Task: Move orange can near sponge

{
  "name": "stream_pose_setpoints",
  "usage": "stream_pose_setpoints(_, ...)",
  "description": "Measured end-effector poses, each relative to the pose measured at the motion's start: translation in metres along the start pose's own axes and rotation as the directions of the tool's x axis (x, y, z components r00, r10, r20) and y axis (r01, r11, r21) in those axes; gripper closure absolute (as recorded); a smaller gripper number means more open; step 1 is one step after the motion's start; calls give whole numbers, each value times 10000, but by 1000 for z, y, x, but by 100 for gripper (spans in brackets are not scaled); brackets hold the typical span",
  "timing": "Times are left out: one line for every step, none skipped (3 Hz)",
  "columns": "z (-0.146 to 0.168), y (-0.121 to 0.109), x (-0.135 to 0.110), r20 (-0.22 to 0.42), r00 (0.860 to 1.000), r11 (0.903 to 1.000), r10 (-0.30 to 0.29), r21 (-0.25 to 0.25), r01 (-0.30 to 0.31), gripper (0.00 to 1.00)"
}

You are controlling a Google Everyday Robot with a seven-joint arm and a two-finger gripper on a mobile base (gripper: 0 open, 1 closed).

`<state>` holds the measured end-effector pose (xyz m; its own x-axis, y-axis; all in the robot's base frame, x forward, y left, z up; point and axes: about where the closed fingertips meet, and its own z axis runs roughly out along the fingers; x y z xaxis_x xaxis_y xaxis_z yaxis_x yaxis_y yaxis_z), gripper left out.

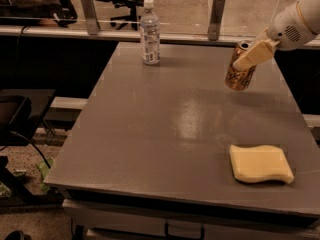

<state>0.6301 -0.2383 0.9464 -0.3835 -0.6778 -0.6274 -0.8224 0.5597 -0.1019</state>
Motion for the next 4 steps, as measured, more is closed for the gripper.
stream_pose_setpoints(-17,45,3,138,9991,9986,-392,-340,397,100)
stream_pose_setpoints(-30,83,13,110,9977,9959,-665,-601,671,100)
stream_pose_setpoints(-34,105,25,-38,9970,9944,-779,-720,774,100)
stream_pose_setpoints(-33,123,37,-193,9957,9925,-910,-832,891,100)
